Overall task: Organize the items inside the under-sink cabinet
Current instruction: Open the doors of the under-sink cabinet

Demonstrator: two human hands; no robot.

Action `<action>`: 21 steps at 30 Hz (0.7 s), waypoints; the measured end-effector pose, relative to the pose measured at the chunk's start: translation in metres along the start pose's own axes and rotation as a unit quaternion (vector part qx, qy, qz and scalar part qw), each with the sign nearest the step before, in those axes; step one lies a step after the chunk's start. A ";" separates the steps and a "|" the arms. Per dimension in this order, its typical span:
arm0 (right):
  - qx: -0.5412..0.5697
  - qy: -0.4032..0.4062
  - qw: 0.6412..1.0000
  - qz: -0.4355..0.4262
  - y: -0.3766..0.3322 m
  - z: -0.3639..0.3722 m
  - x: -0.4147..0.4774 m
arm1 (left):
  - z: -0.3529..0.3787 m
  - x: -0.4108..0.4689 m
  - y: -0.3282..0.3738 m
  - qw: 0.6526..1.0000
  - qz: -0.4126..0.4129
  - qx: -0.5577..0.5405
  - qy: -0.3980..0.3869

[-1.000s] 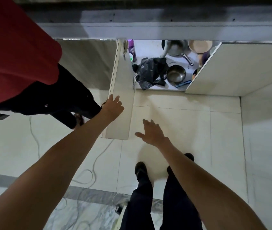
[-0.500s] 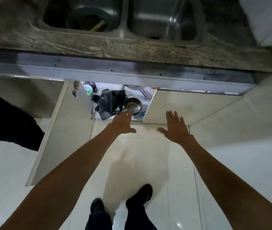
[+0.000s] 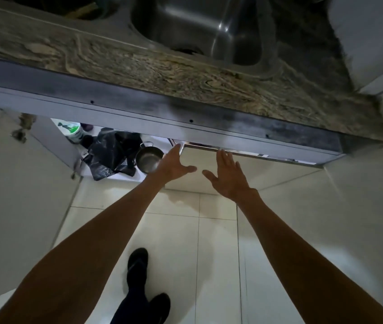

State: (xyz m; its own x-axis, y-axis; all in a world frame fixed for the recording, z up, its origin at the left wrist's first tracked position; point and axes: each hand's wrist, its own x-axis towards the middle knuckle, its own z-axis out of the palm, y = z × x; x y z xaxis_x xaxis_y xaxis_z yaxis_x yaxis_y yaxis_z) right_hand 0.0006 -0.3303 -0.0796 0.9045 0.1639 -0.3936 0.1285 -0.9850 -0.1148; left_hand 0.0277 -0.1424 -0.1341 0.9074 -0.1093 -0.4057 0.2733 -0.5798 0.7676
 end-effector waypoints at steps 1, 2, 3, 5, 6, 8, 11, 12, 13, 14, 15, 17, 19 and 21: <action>0.001 0.002 1.000 -0.002 0.000 0.004 0.008 | 0.003 0.009 -0.001 1.000 0.011 -0.011 -0.001; 0.002 0.003 1.000 -0.002 0.001 0.009 0.017 | 0.008 0.018 -0.002 0.999 0.014 -0.031 -0.004; 0.005 0.005 1.000 0.001 0.001 0.013 0.022 | 0.010 0.024 -0.004 0.999 0.017 -0.051 -0.004; 0.001 0.019 1.000 0.003 0.001 0.023 0.029 | 0.014 0.030 -0.008 0.996 0.023 -0.081 0.009; -0.003 0.033 0.999 0.002 0.002 0.029 0.030 | 0.016 0.032 -0.011 0.996 0.025 -0.084 0.021; -0.003 0.064 0.998 -0.003 0.004 0.035 0.028 | 0.018 0.030 -0.013 0.997 0.020 -0.060 0.050; -0.015 0.074 0.997 -0.012 0.008 0.038 0.020 | 0.029 0.016 -0.017 0.996 0.006 0.005 0.093; -0.018 0.076 0.997 -0.015 0.011 0.040 0.014 | 0.034 0.007 -0.019 0.994 0.006 0.008 0.104; -0.018 0.079 0.997 -0.020 0.012 0.043 0.009 | 0.039 0.001 -0.022 0.993 0.004 0.005 0.115; -0.017 0.081 0.996 -0.025 0.015 0.047 0.000 | 0.044 -0.009 -0.025 0.993 0.001 0.000 0.122; -0.016 0.084 0.996 -0.032 0.017 0.052 -0.011 | 0.050 -0.021 -0.029 0.992 0.001 -0.007 0.126; -0.014 0.088 0.995 -0.046 0.024 0.061 -0.031 | 0.061 -0.042 -0.037 0.991 0.008 -0.013 0.131; -0.019 0.090 0.994 -0.066 0.034 0.069 -0.057 | 0.077 -0.074 -0.041 0.991 0.023 0.021 0.133; -0.030 0.096 0.991 -0.091 0.044 0.074 -0.085 | 0.097 -0.106 -0.043 0.990 0.025 0.066 0.121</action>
State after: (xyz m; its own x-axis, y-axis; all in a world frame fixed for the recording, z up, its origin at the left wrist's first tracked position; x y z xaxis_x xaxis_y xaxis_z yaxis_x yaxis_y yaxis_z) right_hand -0.1013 -0.3838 -0.1190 0.9240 0.3322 -0.1894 0.3158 -0.9422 -0.1117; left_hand -0.1110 -0.1844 -0.1722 0.9728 0.0467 -0.2268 0.1972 -0.6804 0.7058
